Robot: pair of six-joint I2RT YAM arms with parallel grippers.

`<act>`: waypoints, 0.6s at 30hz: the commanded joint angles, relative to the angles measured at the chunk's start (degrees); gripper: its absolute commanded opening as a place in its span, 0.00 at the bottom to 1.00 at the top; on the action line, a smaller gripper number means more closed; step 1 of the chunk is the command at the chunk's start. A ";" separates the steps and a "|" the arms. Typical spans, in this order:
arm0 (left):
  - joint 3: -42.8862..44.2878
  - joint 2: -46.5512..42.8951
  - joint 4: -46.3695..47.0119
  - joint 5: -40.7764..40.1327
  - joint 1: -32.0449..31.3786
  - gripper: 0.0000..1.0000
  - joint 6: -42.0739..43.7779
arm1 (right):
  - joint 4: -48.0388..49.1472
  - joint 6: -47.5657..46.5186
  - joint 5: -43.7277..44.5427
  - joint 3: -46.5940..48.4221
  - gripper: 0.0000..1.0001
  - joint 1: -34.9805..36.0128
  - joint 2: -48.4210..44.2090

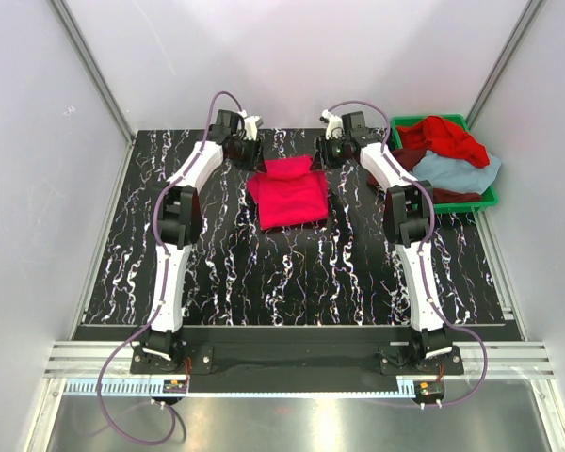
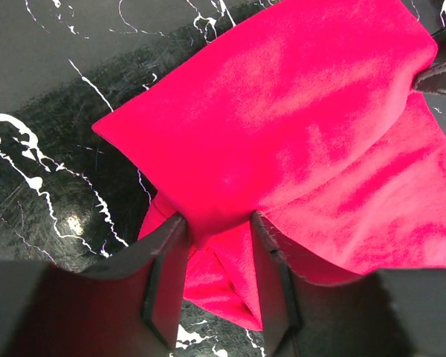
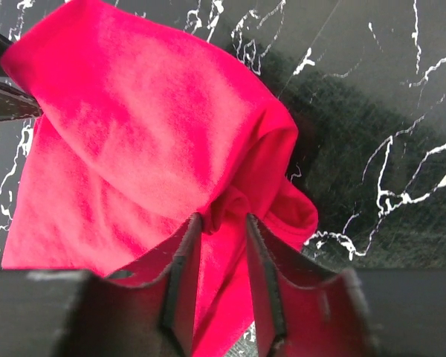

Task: Fold and stack the t-shirts
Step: Fold the tshirt

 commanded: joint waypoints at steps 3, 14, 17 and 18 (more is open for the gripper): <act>2.53 -0.38 2.05 0.00 -0.25 0.38 1.03 | 3.04 0.82 -2.96 2.73 0.29 0.09 0.44; 2.27 -3.09 0.30 1.93 0.19 0.00 1.30 | 2.86 2.58 -4.90 3.35 0.00 0.09 -1.13; 2.10 -5.20 0.21 3.60 0.89 0.00 0.68 | 3.03 2.75 -5.25 2.82 0.00 0.00 -3.33; 2.18 -5.73 0.12 3.69 1.15 0.00 0.68 | 3.30 2.93 -5.43 2.56 0.00 -0.09 -3.95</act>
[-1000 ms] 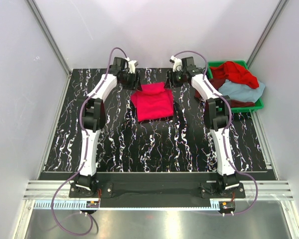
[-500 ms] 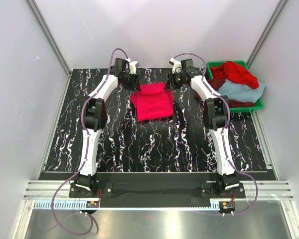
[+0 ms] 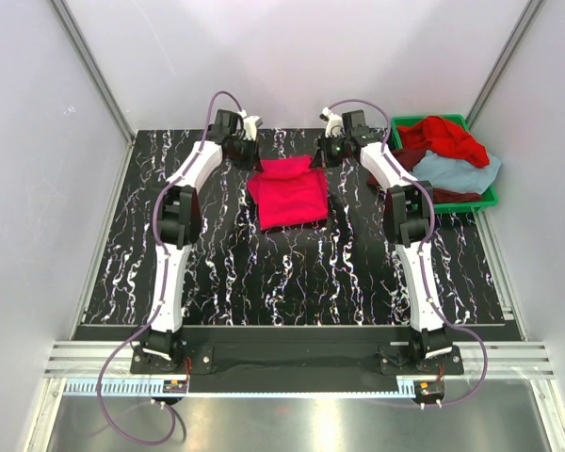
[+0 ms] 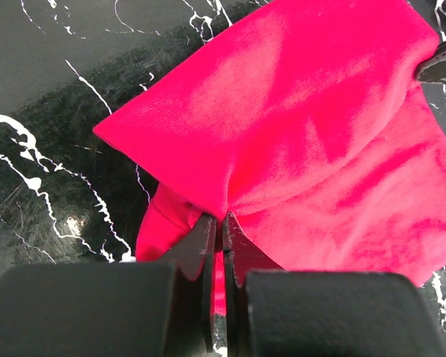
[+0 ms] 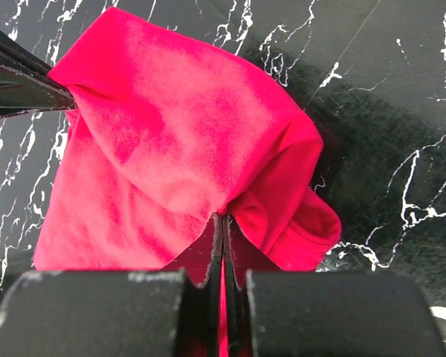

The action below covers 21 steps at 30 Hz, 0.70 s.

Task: Fold and stack the t-shirts
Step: Fold the tshirt

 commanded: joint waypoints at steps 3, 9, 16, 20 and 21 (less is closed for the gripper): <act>2.18 -6.99 0.05 3.27 1.20 0.00 -0.17 | 2.10 1.40 -2.45 1.57 0.00 -0.09 -5.60; 1.31 -12.43 -1.53 5.21 1.29 0.00 -0.87 | 0.78 2.19 -4.04 -0.80 0.00 -0.09 -11.22; -2.03 -19.99 -5.13 8.99 1.64 0.00 -0.88 | 0.25 2.02 -5.01 -8.88 0.00 -0.18 -21.84; -5.72 -23.68 -6.10 10.39 1.64 0.00 -0.70 | -0.28 2.11 -5.62 -13.89 0.00 -0.18 -27.21; -7.64 -24.48 -6.27 10.92 1.64 0.00 -0.79 | -0.28 2.02 -5.80 -15.03 0.00 -0.18 -28.35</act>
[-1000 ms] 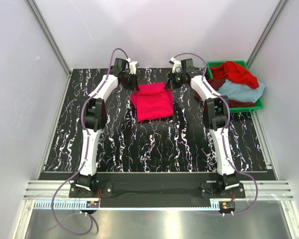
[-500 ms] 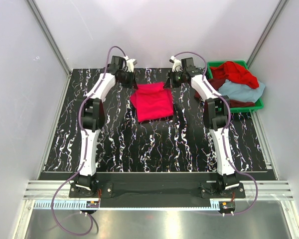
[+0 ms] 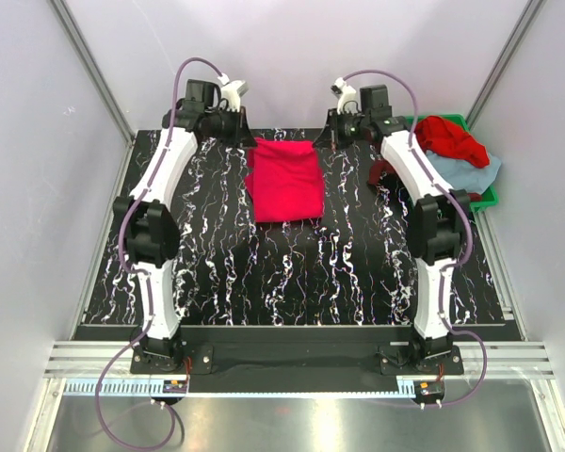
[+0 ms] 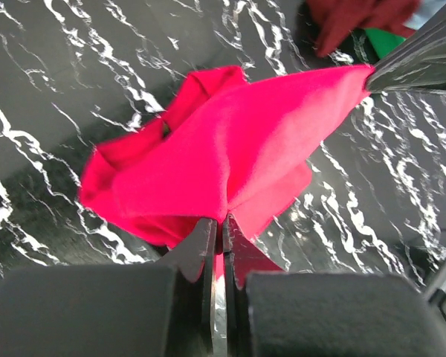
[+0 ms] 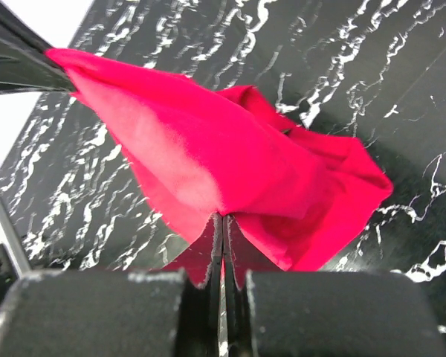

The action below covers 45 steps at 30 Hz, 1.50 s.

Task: Fold and stack the t-shirts
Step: Fold the tshirt

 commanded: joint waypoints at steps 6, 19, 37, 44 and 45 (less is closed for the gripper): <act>-10.68 -10.72 -2.13 4.54 0.09 0.03 0.61 | -2.08 -1.49 -2.76 -9.92 0.00 -0.15 -13.82; -24.66 -22.67 -5.56 7.00 -0.79 0.02 0.18 | -6.38 -1.58 -5.05 -30.38 0.00 0.46 -29.20; -44.20 -30.25 -3.88 9.47 -3.43 0.01 -3.35 | -7.53 -1.75 -5.84 -37.62 0.00 2.22 -32.82; -25.94 -13.74 -5.91 10.35 -0.18 0.00 -2.29 | -6.21 -4.47 -4.70 -28.48 0.00 2.22 -23.07; -23.90 -10.15 -6.26 10.00 0.00 0.00 -1.94 | -5.69 -4.74 -4.52 -26.12 0.00 2.13 -20.10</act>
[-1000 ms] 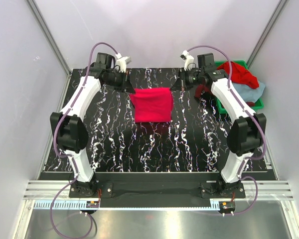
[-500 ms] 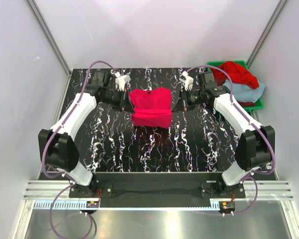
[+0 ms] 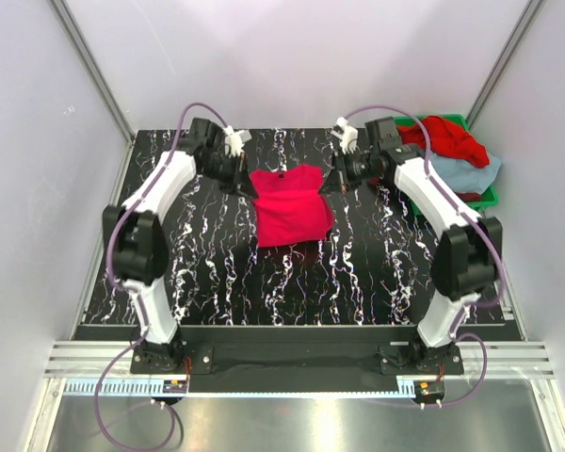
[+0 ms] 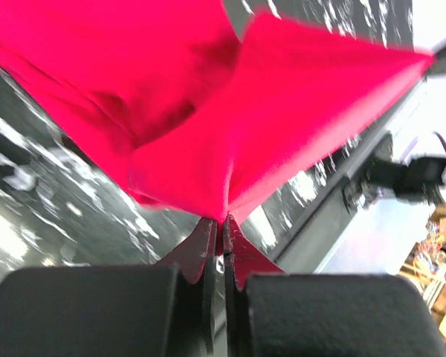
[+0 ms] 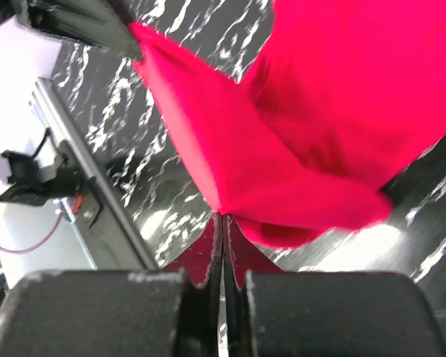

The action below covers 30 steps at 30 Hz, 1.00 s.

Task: Fold and stack the t-shirts
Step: Fold the tshirt

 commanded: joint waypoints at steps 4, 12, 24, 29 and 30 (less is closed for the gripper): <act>14.64 13.46 0.58 1.38 2.32 0.00 0.38 | 2.74 -2.47 0.68 13.07 0.00 0.03 14.25; 26.77 24.17 4.27 -0.19 4.34 0.00 -0.85 | -0.78 -2.47 0.33 35.48 0.00 -1.28 34.19; 37.59 36.66 11.30 -4.50 5.22 0.00 -3.31 | 1.59 0.85 5.25 53.25 0.00 -3.57 49.51; 39.87 39.39 13.94 -6.70 5.04 0.00 -4.45 | 3.52 2.01 6.48 55.71 0.00 -3.57 52.76; 40.14 39.40 14.46 -6.79 5.04 0.00 -4.71 | 3.70 2.36 6.48 56.15 0.00 -3.48 53.03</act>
